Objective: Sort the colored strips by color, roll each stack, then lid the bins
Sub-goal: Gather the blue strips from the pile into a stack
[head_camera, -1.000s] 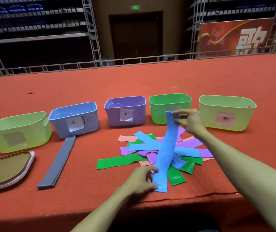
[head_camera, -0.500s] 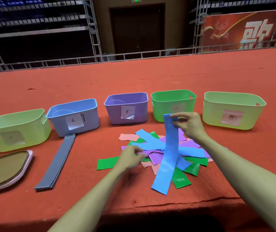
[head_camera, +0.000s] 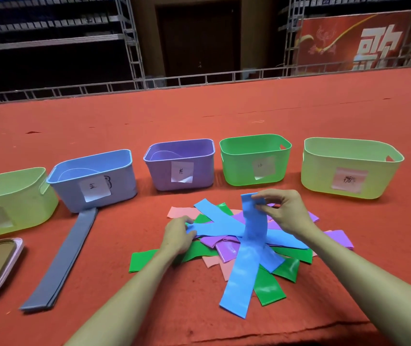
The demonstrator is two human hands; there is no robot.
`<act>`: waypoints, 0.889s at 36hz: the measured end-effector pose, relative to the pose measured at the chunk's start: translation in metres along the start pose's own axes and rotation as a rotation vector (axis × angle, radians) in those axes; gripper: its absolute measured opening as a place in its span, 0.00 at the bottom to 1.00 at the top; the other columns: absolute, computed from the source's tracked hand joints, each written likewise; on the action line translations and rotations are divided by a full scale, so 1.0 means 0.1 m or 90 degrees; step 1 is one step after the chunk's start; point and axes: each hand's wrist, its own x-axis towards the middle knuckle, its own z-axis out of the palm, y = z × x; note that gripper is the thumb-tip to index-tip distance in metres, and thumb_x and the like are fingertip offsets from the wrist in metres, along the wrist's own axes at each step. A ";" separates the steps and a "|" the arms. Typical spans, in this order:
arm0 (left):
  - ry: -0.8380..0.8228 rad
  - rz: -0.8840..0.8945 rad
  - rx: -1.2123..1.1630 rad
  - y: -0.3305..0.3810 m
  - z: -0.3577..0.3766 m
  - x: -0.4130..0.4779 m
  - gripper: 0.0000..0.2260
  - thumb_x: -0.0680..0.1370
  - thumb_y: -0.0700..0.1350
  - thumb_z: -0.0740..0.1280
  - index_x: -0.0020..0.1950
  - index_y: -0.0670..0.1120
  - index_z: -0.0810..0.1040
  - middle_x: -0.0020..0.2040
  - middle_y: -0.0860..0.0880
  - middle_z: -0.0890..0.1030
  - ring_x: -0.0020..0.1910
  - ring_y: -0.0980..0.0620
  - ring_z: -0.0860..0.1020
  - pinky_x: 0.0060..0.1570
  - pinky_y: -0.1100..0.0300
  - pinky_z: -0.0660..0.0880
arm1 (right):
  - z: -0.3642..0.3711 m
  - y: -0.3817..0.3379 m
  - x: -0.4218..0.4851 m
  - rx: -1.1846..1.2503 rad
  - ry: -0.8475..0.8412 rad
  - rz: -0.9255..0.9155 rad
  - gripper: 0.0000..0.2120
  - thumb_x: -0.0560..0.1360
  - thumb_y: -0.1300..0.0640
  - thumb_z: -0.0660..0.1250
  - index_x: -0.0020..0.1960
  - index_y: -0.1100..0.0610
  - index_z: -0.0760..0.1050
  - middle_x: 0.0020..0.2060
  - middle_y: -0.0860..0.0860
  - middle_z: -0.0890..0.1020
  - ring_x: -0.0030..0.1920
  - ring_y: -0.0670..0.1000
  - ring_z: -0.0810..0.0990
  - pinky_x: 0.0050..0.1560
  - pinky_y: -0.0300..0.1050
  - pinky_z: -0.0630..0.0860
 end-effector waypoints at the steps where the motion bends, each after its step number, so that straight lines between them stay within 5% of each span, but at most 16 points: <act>1: 0.008 0.001 -0.005 -0.01 0.01 0.01 0.14 0.72 0.41 0.70 0.57 0.44 0.79 0.50 0.42 0.82 0.52 0.43 0.78 0.54 0.56 0.71 | 0.01 0.02 0.00 0.002 -0.001 0.004 0.13 0.68 0.73 0.72 0.47 0.58 0.83 0.39 0.46 0.83 0.37 0.33 0.79 0.43 0.28 0.75; 8: 0.027 0.038 -0.020 -0.08 0.03 0.04 0.12 0.70 0.34 0.71 0.52 0.43 0.81 0.41 0.47 0.78 0.43 0.47 0.77 0.49 0.58 0.73 | 0.03 0.07 -0.02 0.015 -0.013 0.010 0.15 0.68 0.72 0.72 0.46 0.54 0.83 0.39 0.47 0.84 0.39 0.37 0.81 0.45 0.31 0.77; 17: 0.009 -0.017 -0.104 -0.04 -0.02 0.02 0.13 0.67 0.30 0.71 0.44 0.47 0.80 0.44 0.48 0.79 0.36 0.53 0.76 0.39 0.66 0.69 | -0.01 0.00 -0.02 0.014 -0.018 -0.007 0.14 0.68 0.72 0.73 0.46 0.55 0.83 0.39 0.47 0.84 0.41 0.43 0.82 0.46 0.33 0.78; 24: 0.027 0.022 -0.076 -0.05 0.04 -0.02 0.12 0.70 0.32 0.69 0.51 0.42 0.81 0.49 0.45 0.81 0.43 0.51 0.77 0.47 0.64 0.71 | -0.11 -0.08 -0.05 0.016 -0.009 -0.022 0.15 0.68 0.72 0.72 0.45 0.54 0.83 0.39 0.44 0.83 0.39 0.36 0.81 0.44 0.31 0.77; 28: 0.072 0.053 -0.078 -0.02 0.03 -0.04 0.17 0.69 0.31 0.70 0.57 0.40 0.79 0.55 0.43 0.78 0.54 0.47 0.77 0.56 0.59 0.73 | -0.18 -0.12 -0.04 0.008 0.000 -0.038 0.11 0.68 0.71 0.72 0.47 0.58 0.84 0.41 0.48 0.84 0.42 0.41 0.82 0.46 0.33 0.78; 32: 0.101 0.078 -0.146 0.08 -0.02 -0.07 0.17 0.71 0.27 0.66 0.55 0.41 0.80 0.55 0.45 0.76 0.47 0.53 0.78 0.50 0.66 0.74 | -0.26 -0.20 0.01 0.024 0.026 -0.061 0.12 0.68 0.71 0.73 0.46 0.56 0.83 0.41 0.51 0.85 0.42 0.47 0.82 0.45 0.36 0.79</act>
